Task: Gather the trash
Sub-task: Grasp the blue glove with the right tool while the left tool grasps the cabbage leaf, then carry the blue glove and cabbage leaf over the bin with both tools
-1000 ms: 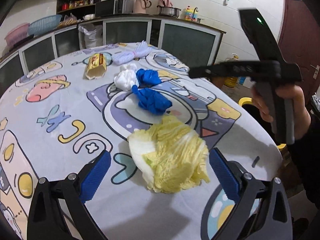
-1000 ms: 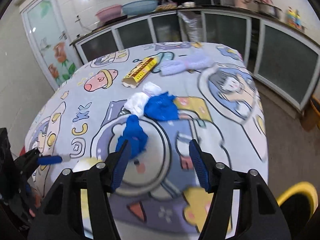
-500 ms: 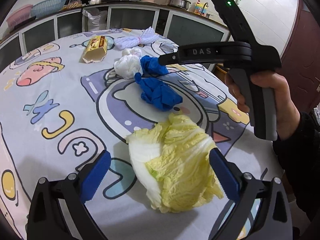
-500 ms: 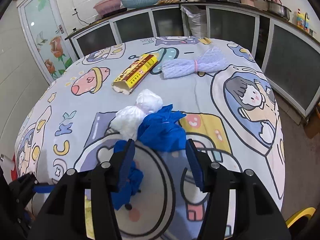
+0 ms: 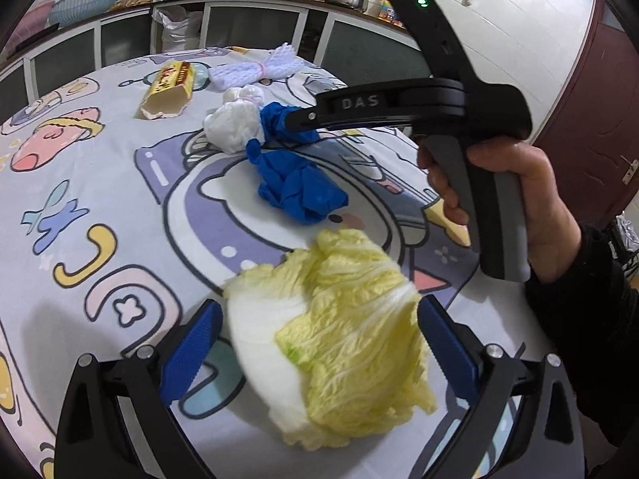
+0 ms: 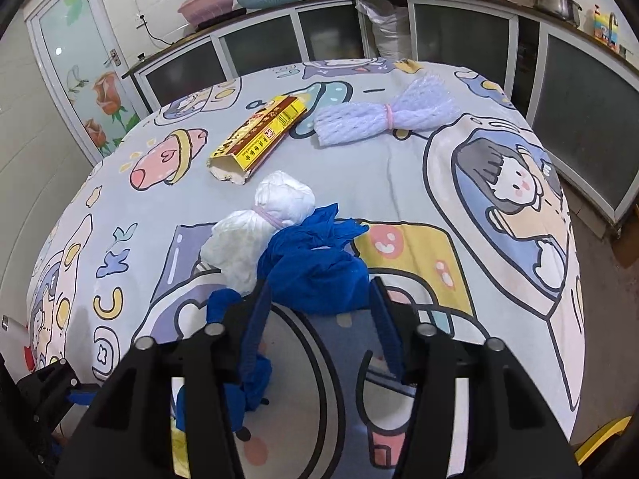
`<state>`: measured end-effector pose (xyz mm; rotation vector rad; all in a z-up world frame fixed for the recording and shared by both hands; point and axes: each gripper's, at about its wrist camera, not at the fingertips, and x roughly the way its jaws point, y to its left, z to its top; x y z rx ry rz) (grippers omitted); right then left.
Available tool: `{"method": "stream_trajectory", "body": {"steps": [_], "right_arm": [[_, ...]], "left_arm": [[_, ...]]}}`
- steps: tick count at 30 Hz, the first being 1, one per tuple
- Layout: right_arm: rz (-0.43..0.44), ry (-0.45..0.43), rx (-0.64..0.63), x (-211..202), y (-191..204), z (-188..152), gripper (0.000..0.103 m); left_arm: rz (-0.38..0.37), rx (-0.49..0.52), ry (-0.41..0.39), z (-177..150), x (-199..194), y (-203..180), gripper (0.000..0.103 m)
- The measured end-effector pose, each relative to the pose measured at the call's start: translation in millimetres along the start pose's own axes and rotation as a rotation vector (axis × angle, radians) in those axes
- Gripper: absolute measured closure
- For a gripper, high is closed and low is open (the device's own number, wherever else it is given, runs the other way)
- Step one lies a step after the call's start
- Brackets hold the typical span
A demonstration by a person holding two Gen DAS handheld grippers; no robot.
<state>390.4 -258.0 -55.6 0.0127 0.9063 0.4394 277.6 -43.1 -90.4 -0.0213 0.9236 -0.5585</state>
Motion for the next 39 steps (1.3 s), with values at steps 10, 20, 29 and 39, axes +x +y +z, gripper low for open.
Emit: {"method": "stream_trajectory", "body": {"steps": [10,20,29,39], "right_arm": [[0.025,0.058,0.002,17.0,3.9,3.8,0.083],[0.12,-0.018,0.052,-25.8,5.0,7.5,0.098],[0.117,-0.078,0.04,-83.6,15.2,-4.1,0.098],[0.117,-0.134,0.048,-138.1,25.5,-42.8,0.098]], "left_arm": [[0.002,-0.022,0.031,6.3,9.5,-0.4,0.061],[0.006,-0.036,0.002,2.7,-11.1,3.3,0.093],[-0.012,-0.063,-0.072,-7.4,-55.1,1.4,0.094],[0.0,-0.044,-0.138,-13.9,-93.9,-11.9,0.094]]}}
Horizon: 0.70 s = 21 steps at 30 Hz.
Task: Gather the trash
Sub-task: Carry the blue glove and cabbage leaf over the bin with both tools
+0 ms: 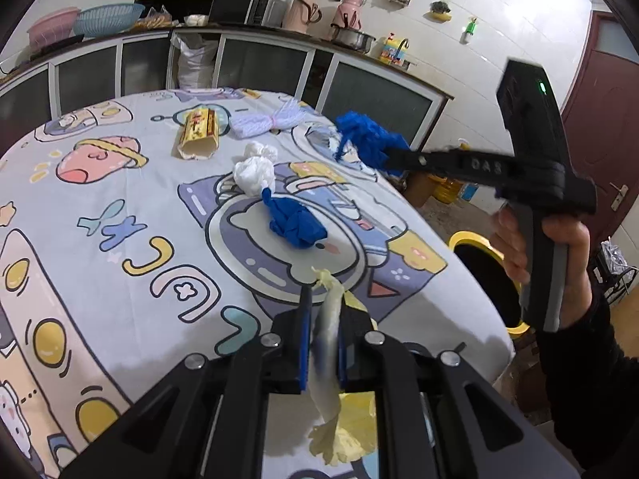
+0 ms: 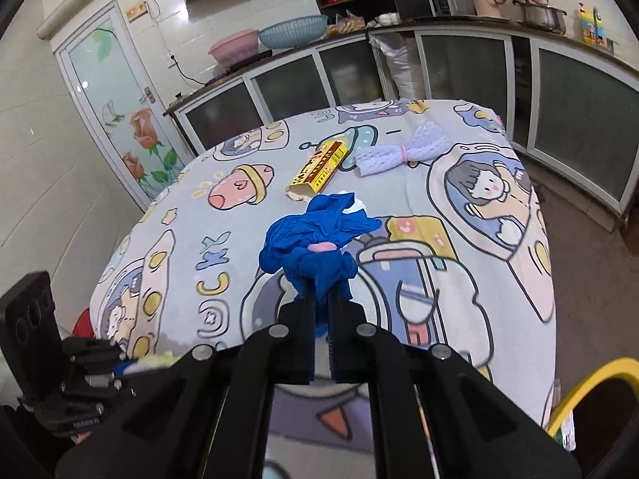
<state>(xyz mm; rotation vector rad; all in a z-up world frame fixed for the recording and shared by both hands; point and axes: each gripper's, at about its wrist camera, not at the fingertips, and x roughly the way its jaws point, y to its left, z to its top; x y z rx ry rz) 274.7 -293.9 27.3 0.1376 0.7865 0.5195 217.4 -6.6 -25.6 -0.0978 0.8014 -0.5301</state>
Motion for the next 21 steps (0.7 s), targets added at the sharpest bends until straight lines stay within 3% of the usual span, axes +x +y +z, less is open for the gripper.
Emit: {"method": "stream_trajectory", "body": {"steps": [9,21], "right_arm": [[-0.027,-0.043,0.034,-52.3,-8.5,-32.0,0.098],[-0.117,-0.092,0.149,-123.8,-56.9,-91.3,0.098]], "left_arm": [[0.009,0.05,-0.063,6.1,-32.2,-24.4,0.094],[-0.048,0.164,-0.043,16.2,-14.4,-89.2,0.094]]}}
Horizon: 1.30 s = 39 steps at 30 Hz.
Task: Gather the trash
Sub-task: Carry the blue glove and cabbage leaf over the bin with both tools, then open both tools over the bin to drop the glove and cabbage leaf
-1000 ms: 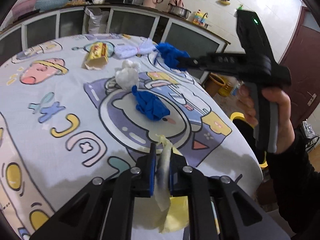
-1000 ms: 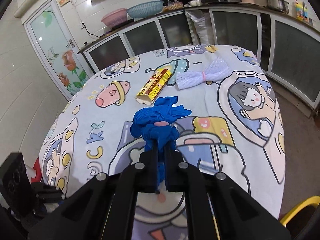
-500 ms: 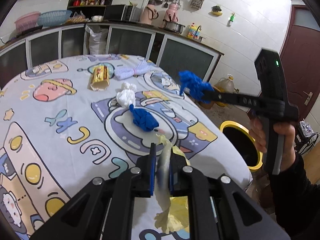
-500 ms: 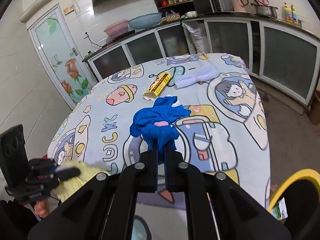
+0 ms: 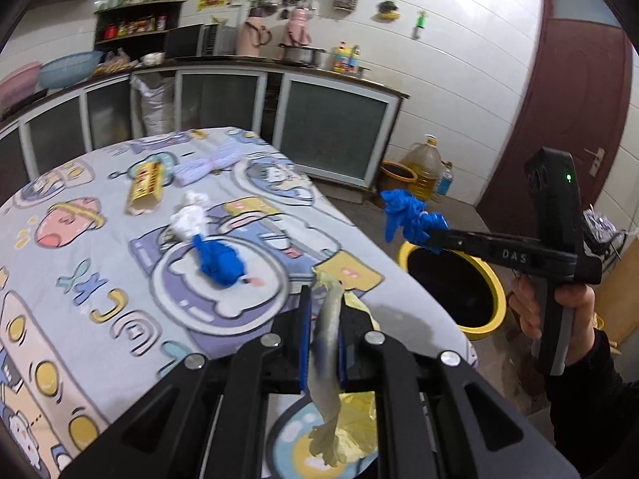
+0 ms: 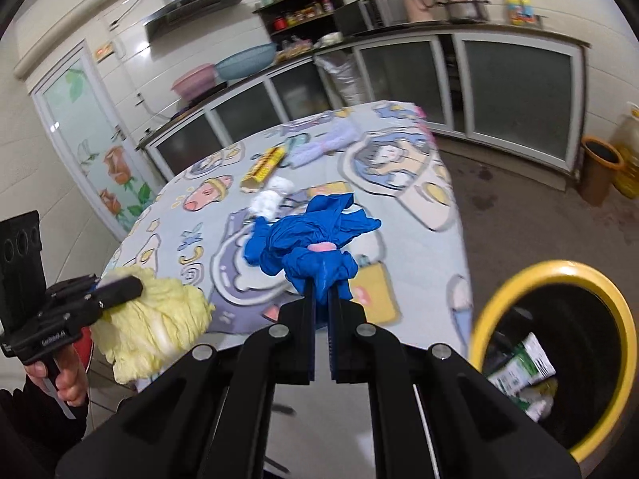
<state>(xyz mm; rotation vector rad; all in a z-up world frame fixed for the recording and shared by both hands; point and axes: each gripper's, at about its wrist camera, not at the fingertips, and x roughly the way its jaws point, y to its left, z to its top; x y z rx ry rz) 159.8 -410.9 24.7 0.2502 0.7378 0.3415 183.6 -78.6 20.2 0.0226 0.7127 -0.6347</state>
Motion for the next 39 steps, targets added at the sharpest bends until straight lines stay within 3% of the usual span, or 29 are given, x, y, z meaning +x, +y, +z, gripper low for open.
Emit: {"method": "stream_trajectory", "body": {"steps": [19,39], "right_arm": [[-0.267,-0.102,0.2,-92.9,-124.8,-53.7,0.098],[-0.377,-0.063,0.313,-88.9,-177.2,-81.2,0.097]], "left_arm": [[-0.194,0.179,0.064,53.1,102.9,-123.0,0.094],[-0.235,0.23,0.13,75.9,195.9,-197.1,0.094]]}}
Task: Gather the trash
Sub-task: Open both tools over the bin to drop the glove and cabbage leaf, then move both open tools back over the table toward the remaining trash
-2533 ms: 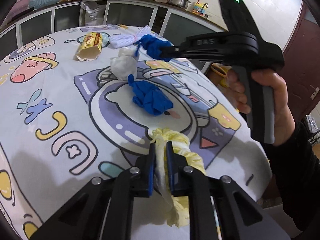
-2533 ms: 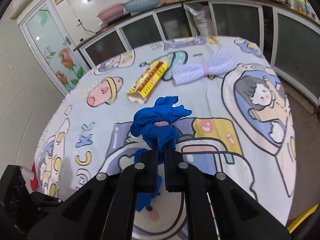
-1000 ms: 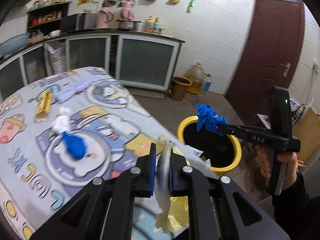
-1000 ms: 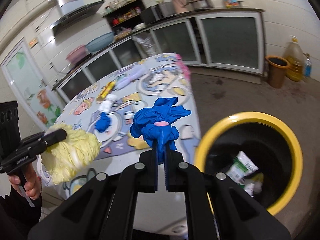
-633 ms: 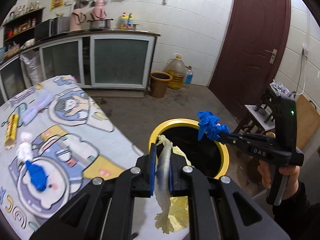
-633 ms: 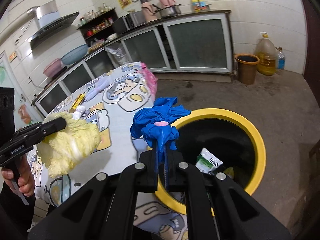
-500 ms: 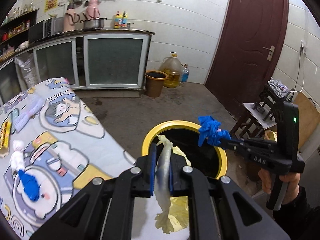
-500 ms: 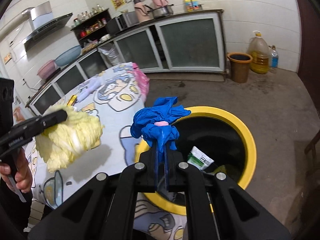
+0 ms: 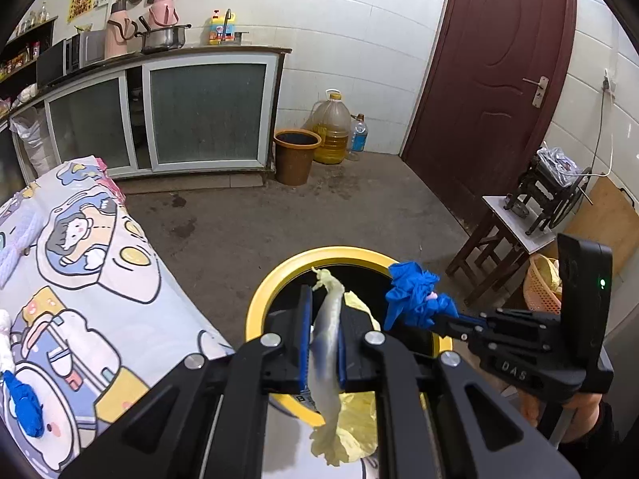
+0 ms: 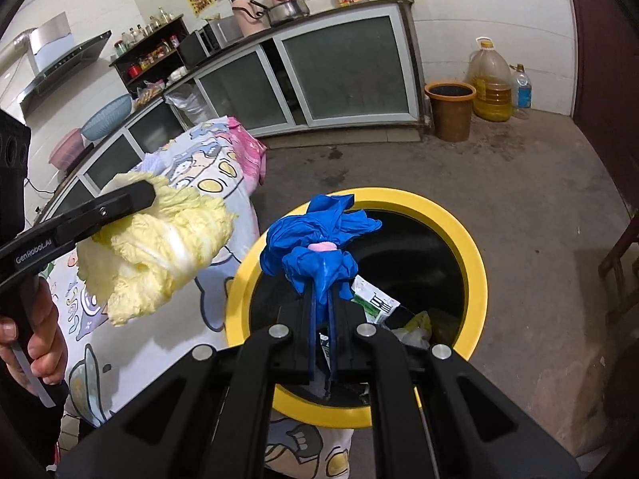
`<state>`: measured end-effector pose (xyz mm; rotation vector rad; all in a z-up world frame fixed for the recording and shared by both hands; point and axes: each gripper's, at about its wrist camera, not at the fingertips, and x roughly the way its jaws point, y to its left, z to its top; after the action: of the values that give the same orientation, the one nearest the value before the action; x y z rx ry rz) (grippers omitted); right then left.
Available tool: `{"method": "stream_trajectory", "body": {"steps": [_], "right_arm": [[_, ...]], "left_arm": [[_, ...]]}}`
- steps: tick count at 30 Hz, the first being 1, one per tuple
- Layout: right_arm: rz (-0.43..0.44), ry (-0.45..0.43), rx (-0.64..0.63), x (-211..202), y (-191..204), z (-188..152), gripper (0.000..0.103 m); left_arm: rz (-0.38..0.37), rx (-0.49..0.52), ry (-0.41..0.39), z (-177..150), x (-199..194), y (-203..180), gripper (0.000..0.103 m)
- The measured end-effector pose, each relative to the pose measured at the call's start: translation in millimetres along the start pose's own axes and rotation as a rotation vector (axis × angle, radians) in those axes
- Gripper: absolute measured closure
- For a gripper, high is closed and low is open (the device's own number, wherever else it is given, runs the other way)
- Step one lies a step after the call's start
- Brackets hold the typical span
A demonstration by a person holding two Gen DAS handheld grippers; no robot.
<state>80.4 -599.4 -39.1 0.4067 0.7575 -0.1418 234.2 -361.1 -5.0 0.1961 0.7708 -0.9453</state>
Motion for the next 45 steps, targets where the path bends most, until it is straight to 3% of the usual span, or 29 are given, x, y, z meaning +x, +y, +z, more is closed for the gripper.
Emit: {"method": "stream_trajectory", "body": {"steps": [3,16,27,29,30,31,32,34,39,45], "right_arm": [[-0.037,0.013,0.007,5.7,-4.3,-1.7,0.097],[-0.054,0.062,0.062,19.5,-16.8,-5.2,0.097],[-0.077,0.082,0.082,25.3,-22.0,-1.5,0.096],[-0.077,0.094,0.103,26.9,-24.9,-2.3,0.095],[-0.078,0.1,0.106,27.6,-25.9,-3.2,0.093],[-0.083,0.105,0.103,28.4,-26.5,-4.0,0.083],[-0.094,0.106,0.103,28.3,-27.2,-5.4,0.065],[-0.098,0.097,0.109,26.5,-30.0,-8.1,0.051],[-0.117,0.067,0.079,16.4,-24.0,-11.3,0.051],[-0.011,-0.012,-0.014,8.6,17.2,-5.0,0.051]], "left_arm": [[0.004,0.001,0.014,1.7,11.5,-1.9,0.094],[0.006,-0.012,0.068,6.4,49.2,-13.3,0.094],[0.009,-0.023,0.053,10.9,54.7,-11.0,0.092],[0.009,-0.044,0.034,11.8,51.7,-9.6,0.068],[0.02,-0.056,0.021,11.6,49.1,-9.8,0.035],[0.036,-0.071,-0.013,11.4,42.3,-7.6,0.016],[0.046,-0.08,-0.044,10.9,34.8,-5.2,0.013],[0.078,-0.086,-0.065,11.3,25.8,-0.8,0.008],[0.151,-0.123,-0.109,5.9,-5.8,34.3,0.008],[0.307,-0.141,-0.143,-4.8,-55.7,101.6,0.008]]}}
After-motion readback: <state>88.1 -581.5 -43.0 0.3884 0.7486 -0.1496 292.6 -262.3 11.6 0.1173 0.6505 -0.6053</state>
